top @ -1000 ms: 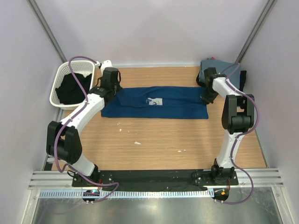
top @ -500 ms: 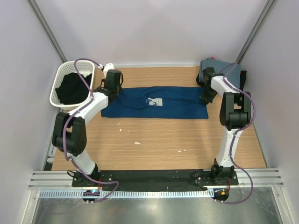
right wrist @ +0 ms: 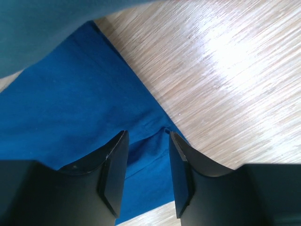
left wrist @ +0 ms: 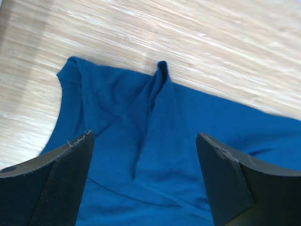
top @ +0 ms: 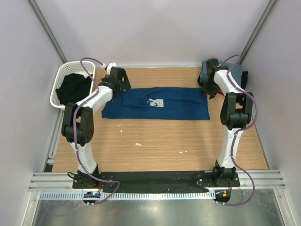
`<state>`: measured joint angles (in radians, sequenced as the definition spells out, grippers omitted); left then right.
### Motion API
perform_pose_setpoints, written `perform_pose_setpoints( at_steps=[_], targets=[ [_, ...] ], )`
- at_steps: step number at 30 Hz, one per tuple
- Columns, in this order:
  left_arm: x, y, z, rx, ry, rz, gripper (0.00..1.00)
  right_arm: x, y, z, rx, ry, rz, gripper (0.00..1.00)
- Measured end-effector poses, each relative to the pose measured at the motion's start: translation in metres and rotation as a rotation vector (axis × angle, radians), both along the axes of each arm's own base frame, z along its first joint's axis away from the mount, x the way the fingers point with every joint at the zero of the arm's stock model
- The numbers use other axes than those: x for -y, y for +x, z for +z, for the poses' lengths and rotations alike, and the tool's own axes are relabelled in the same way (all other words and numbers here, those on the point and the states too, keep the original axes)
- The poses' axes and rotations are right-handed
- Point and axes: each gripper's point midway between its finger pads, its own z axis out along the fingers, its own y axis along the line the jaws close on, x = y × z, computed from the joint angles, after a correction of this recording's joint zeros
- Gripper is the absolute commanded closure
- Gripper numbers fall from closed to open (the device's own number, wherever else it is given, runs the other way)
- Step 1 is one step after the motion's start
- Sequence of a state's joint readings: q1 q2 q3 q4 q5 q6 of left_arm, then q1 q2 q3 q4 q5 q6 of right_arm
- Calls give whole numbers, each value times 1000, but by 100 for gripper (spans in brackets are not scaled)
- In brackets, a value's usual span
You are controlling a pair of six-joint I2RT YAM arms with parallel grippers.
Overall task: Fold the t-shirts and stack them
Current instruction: Fold the tshirt
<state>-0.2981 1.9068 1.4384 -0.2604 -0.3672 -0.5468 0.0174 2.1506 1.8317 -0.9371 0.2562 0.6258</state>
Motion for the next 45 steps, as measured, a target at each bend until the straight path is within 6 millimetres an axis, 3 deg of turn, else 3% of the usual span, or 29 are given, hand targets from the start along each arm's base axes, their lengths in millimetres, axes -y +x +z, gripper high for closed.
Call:
perform_pose_setpoints(
  at_steps=[3,8,11,13,16,18,23,30,39,45],
  targets=[
    [0,-7,16,13,-99,6,10,-1,0,9,12,2,9,53],
    [7,-41,33,18,-349,10,14,-13,-3,34,49,-12,68,52],
    [20,-57,13,-24,-449,1,21,-41,-7,51,80,-28,145,52],
    [25,-68,-11,-85,-481,-1,23,-64,-9,57,93,-34,203,52],
    [29,-81,-41,-170,-503,11,26,-96,-20,55,84,-33,281,52],
    [28,-82,-53,-196,-506,22,31,-107,-28,49,64,-31,309,52],
    [27,-74,-62,-189,-521,38,41,-95,-46,42,18,-43,294,52],
    [25,-62,-77,-191,-524,51,48,-84,-59,59,53,-53,253,52],
    [24,-45,-79,-149,-546,50,96,-83,-69,69,75,-51,240,52],
    [26,-39,-74,-135,-565,55,99,-82,-72,65,63,-60,238,52]
  ],
)
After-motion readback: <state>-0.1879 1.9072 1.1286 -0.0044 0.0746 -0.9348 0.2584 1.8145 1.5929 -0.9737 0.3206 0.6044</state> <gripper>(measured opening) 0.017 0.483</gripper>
